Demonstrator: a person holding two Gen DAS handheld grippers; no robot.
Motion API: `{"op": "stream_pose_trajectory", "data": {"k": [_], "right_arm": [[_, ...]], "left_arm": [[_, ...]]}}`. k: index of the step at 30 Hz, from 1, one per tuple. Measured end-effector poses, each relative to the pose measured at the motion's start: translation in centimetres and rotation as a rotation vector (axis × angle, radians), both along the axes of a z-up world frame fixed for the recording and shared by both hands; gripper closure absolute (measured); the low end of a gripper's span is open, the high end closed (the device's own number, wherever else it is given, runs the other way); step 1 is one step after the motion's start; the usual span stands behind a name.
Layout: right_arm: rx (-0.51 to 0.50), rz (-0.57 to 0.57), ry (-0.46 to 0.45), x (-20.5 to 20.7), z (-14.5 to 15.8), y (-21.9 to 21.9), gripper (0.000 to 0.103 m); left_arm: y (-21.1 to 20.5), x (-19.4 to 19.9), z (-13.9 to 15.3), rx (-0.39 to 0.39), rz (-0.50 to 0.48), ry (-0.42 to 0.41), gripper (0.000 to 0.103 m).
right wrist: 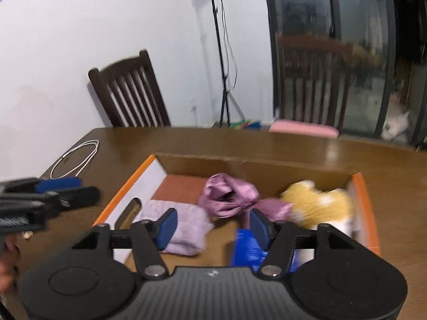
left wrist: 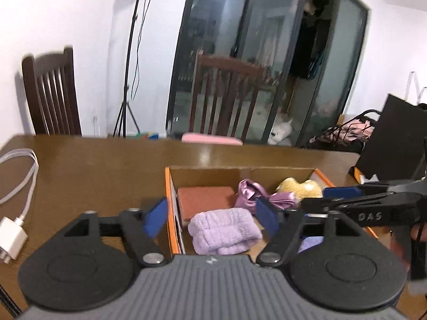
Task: Organize soft objects
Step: 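Lift the lavender towel into the box and open both grippers, then move both grippers toward the blue plush monster, then close both grippers on the blue plush monster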
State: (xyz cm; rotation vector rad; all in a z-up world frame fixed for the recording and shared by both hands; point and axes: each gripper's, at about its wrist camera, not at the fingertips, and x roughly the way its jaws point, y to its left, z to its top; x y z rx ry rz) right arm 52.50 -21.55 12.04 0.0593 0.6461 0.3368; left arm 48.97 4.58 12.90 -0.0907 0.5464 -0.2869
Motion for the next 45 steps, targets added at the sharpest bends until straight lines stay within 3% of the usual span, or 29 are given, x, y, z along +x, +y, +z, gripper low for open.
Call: {"op": "stream_pose_trajectory", "data": {"k": [4, 7, 13, 18, 21, 26, 33, 36, 38, 41, 45], "right_arm": [[-0.067, -0.061, -0.094, -3.9, 1.1, -3.0, 0.038], [-0.062, -0.083, -0.149, -7.1, 1.0, -4.7, 0.035], [-0.101, -0.057, -0.238, -11.8, 0.4, -5.2, 0.033], [-0.092, -0.004, -0.308, -17.6, -1.3, -5.0, 0.023], [-0.079, 0.034, -0.287, -20.2, -3.1, -4.9, 0.022], [-0.015, 0.041, -0.241, -24.8, -6.6, -5.7, 0.022], [0.120, 0.010, -0.168, -26.7, -8.9, -7.8, 0.024], [0.167, 0.006, -0.145, -25.3, -9.1, -7.0, 0.034], [0.220, 0.027, -0.098, -23.5, -9.7, -6.1, 0.044], [0.218, 0.033, -0.058, -21.5, -10.7, -4.2, 0.053], [0.268, 0.049, -0.002, -19.1, -11.4, -2.5, 0.065]], "left_arm": [[-0.5, -3.4, 0.4, 0.084, 0.015, -0.054, 0.015], [-0.7, -6.2, 0.4, 0.111, 0.028, -0.099, 0.010], [-1.3, -11.1, 0.3, 0.105, 0.058, -0.164, 0.005], [-2.5, -15.4, -2.1, 0.087, 0.039, -0.165, 0.002], [-4.2, -17.4, -4.4, 0.115, 0.018, -0.130, 0.002], [-5.3, -20.6, -7.6, 0.049, -0.021, -0.055, 0.002], [-5.9, -18.6, -8.9, 0.019, -0.052, -0.007, 0.002], [-6.1, -16.8, -9.7, -0.024, -0.057, 0.004, 0.014], [-5.9, -15.3, -10.5, -0.074, -0.059, 0.050, 0.030], [-5.2, -13.4, -11.7, -0.166, -0.051, 0.131, 0.040], [-4.2, -12.6, -12.9, -0.251, -0.075, 0.162, 0.048]]}}
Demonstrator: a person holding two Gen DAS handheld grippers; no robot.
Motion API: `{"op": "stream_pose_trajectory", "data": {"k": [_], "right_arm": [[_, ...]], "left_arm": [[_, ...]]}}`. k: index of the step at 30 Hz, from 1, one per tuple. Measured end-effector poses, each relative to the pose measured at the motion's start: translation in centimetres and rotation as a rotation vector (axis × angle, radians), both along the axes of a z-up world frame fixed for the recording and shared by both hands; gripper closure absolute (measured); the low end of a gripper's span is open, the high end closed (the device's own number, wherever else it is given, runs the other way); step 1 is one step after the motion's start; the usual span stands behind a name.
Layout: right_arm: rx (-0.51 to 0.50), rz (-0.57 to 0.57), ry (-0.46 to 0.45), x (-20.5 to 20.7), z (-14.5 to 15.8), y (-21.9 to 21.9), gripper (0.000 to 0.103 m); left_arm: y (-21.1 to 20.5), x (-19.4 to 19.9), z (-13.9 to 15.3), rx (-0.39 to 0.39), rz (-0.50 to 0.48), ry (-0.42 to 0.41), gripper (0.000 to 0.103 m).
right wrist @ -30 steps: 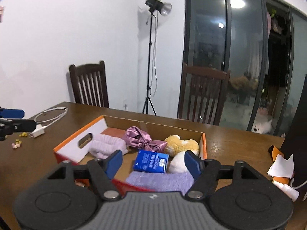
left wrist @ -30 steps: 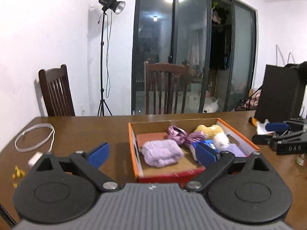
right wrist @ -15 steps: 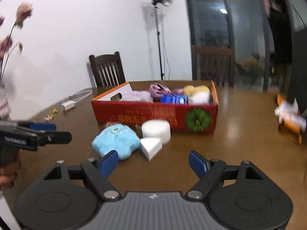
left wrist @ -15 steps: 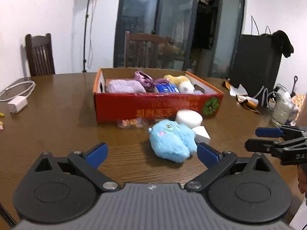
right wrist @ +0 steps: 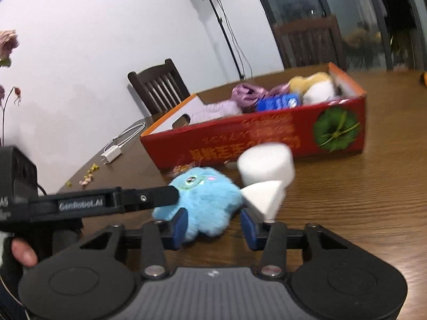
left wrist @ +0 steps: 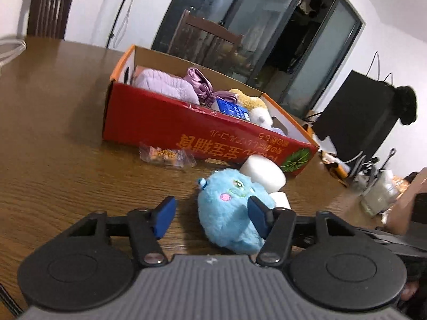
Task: Organize soft objects
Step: 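Close both grippers on the blue plush monster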
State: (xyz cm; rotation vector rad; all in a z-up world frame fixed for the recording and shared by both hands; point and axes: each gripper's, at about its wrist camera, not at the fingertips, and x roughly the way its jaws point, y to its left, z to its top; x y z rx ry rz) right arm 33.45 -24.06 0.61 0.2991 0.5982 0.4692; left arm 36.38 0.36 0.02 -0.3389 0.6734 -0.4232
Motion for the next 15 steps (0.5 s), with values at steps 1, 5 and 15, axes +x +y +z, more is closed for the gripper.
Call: {"op": "stream_pose_trajectory", "data": {"k": [1, 5, 15], "right_arm": [[-0.002, 0.001, 0.005, 0.4, -0.1, 0.3, 0.068], [-0.028, 0.001, 0.026, 1.0, -0.3, 1.3, 0.084], [-0.005, 0.122, -0.062, -4.4, 2.8, 1.0, 0.066]], "left_arm": [[0.3, 0.2, -0.3, -0.021, -0.004, 0.015, 0.051], [1.5, 0.4, -0.8, -0.111, -0.029, 0.051, 0.066], [5.4, -3.2, 0.3, -0.119, 0.034, -0.002, 0.041]]}}
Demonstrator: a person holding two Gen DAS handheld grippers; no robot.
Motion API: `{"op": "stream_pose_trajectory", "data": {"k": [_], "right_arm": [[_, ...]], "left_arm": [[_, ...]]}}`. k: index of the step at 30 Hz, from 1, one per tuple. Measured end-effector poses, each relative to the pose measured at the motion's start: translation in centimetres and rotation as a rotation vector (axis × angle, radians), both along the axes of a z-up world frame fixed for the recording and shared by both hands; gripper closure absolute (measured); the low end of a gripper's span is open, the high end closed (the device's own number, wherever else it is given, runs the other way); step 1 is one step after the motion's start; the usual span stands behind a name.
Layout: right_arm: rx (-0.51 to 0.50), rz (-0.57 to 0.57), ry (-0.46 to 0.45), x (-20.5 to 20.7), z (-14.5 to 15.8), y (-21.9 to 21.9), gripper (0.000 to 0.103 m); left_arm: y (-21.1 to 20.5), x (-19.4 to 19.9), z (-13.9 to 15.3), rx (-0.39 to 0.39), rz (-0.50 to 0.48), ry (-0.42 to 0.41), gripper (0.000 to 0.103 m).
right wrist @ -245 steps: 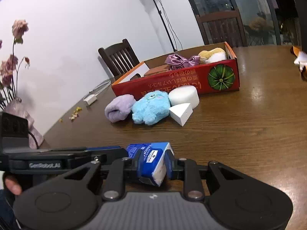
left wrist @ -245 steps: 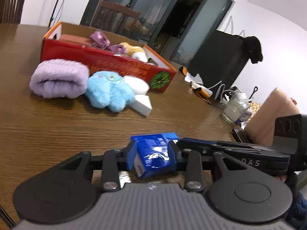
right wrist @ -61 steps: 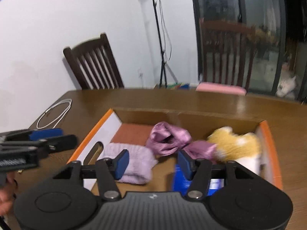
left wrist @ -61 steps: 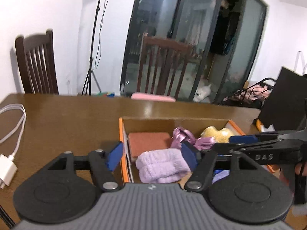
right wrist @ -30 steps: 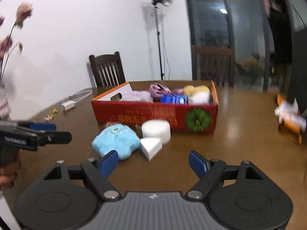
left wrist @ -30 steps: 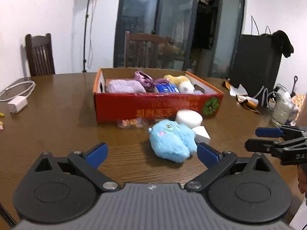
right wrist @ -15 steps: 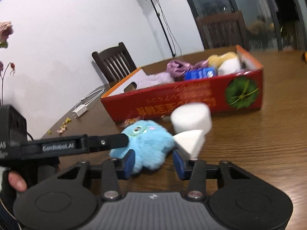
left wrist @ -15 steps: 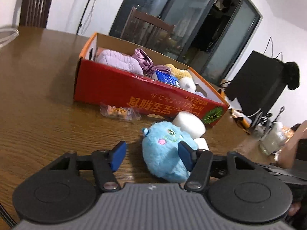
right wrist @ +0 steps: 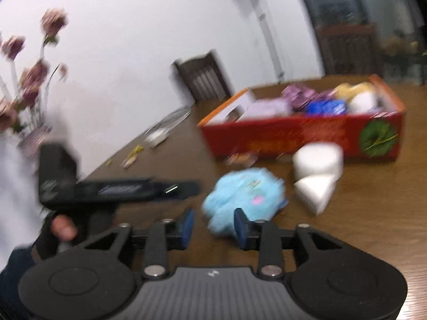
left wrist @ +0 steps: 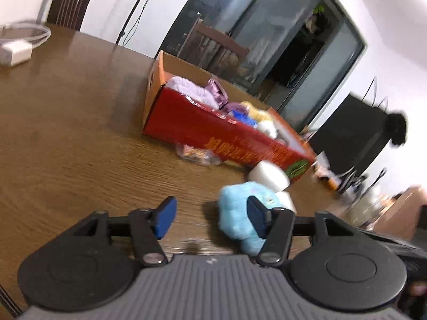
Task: Organize soft objects
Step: 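Close both grippers on the blue plush monster, then carry the blue plush into the box and open both grippers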
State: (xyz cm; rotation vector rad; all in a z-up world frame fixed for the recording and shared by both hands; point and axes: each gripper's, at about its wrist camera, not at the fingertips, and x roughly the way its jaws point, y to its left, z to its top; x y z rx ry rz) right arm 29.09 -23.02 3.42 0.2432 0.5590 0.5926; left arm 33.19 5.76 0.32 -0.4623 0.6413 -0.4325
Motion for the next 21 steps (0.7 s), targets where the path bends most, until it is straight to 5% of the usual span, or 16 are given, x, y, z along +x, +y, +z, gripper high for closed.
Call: {"op": "stream_pose_trajectory", "data": {"k": [6, 11, 18, 21], "right_arm": [[0.104, -0.153, 0.118, 3.4, -2.1, -1.3, 0.061], [0.223, -0.142, 0.212, 4.2, -4.3, -1.6, 0.068], [0.227, -0.127, 0.212, 3.9, -3.8, -1.4, 0.070], [0.202, -0.103, 0.156, 3.5, -1.5, -1.3, 0.070]], "left_arm": [[-2.0, 1.6, -0.2, 0.002, -0.023, -0.007, 0.041], [-3.3, 2.4, -1.3, -0.004, -0.067, 0.050, 0.068], [-3.6, 1.5, -0.5, 0.014, -0.080, -0.006, 0.070], [-3.2, 1.4, 2.1, 0.004, -0.077, -0.100, 0.070]]}}
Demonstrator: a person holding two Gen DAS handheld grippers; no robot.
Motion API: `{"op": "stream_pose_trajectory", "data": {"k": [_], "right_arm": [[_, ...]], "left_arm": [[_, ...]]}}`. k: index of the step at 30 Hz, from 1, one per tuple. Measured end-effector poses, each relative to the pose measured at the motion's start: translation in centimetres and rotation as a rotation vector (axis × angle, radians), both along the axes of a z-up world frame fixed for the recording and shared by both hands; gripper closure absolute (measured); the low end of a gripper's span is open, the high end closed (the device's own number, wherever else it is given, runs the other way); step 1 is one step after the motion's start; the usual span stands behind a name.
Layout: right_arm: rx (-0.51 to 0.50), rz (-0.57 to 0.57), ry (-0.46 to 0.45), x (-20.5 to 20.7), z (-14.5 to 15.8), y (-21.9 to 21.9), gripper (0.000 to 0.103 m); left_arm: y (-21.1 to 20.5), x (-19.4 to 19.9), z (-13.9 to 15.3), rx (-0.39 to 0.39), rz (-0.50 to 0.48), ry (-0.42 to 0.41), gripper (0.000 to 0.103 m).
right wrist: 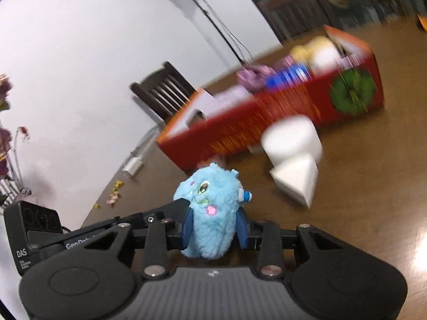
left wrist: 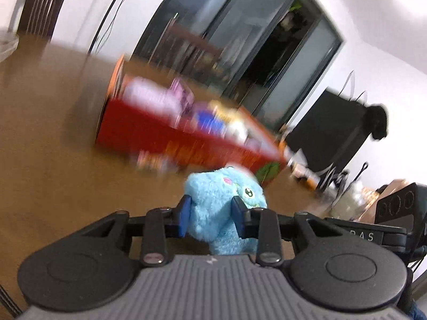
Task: Organize soft objects
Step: 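Carry the blue plush into the box and open both grippers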
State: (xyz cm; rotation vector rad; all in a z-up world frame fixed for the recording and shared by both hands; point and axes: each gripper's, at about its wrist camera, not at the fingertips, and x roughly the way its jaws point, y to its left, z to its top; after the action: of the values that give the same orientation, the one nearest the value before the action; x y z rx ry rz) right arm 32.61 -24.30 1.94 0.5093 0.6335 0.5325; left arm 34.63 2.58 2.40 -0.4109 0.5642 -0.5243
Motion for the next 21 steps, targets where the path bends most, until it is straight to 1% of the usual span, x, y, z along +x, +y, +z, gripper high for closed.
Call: {"op": "stream_pose_trajectory", "data": {"k": [2, 3, 6, 7, 9, 11, 12, 13, 14, 15, 17, 18, 19, 21], "right_arm": [[0.001, 0.015, -0.059, 0.7, 2.3, 0.1, 0.070], [-0.001, 0.020, -0.089, 1.5, 3.6, 0.1, 0.070], [-0.009, 0.020, -0.148, 5.4, 7.1, 0.5, 0.070], [-0.010, 0.012, -0.147, 6.9, 7.7, 0.7, 0.070], [-0.013, 0.005, -0.108, 10.7, 8.4, 1.4, 0.070], [-0.024, -0.005, -0.046, 14.0, 8.0, 2.2, 0.070], [-0.031, -0.008, -0.009, 15.3, 7.6, 2.7, 0.070], [-0.044, -0.013, 0.026, 16.4, 7.0, 3.2, 0.070], [-0.061, -0.008, 0.047, 17.1, 6.4, 3.7, 0.070], [-0.063, 0.006, 0.081, 17.9, 5.6, 4.1, 0.070], [-0.034, 0.040, 0.143, 18.9, 4.2, 4.6, 0.077], [-0.029, 0.048, 0.159, 19.0, 3.8, 4.9, 0.077], [-0.051, 0.044, 0.146, 19.0, 3.8, 5.2, 0.077], [-0.079, 0.051, 0.144, 19.0, 3.7, 6.1, 0.077]], "left_arm": [[0.4, 1.2, 2.2, -0.009, 0.003, -0.043, 0.070], [0.6, 2.5, 3.5, 0.000, 0.006, -0.057, 0.070], [0.6, 6.9, 6.5, 0.054, 0.023, -0.085, 0.070], [0.6, 8.8, 7.1, 0.074, 0.039, -0.064, 0.070], [0.4, 11.8, 7.4, 0.126, 0.050, -0.032, 0.070], [0.2, 14.2, 6.8, 0.178, 0.056, 0.012, 0.070], [0.1, 15.3, 6.1, 0.207, 0.056, 0.046, 0.070], [0.1, 15.9, 5.6, 0.237, 0.059, 0.066, 0.071], [0.3, 16.3, 5.2, 0.250, 0.072, 0.084, 0.071], [0.5, 16.5, 4.7, 0.254, 0.085, 0.097, 0.071], [1.1, 16.5, 4.1, 0.260, 0.088, 0.112, 0.070], [1.4, 16.3, 4.0, 0.260, 0.093, 0.110, 0.069], [1.7, 16.1, 4.0, 0.253, 0.092, 0.108, 0.066], [2.2, 15.7, 4.2, 0.245, 0.097, 0.108, 0.065]]}}
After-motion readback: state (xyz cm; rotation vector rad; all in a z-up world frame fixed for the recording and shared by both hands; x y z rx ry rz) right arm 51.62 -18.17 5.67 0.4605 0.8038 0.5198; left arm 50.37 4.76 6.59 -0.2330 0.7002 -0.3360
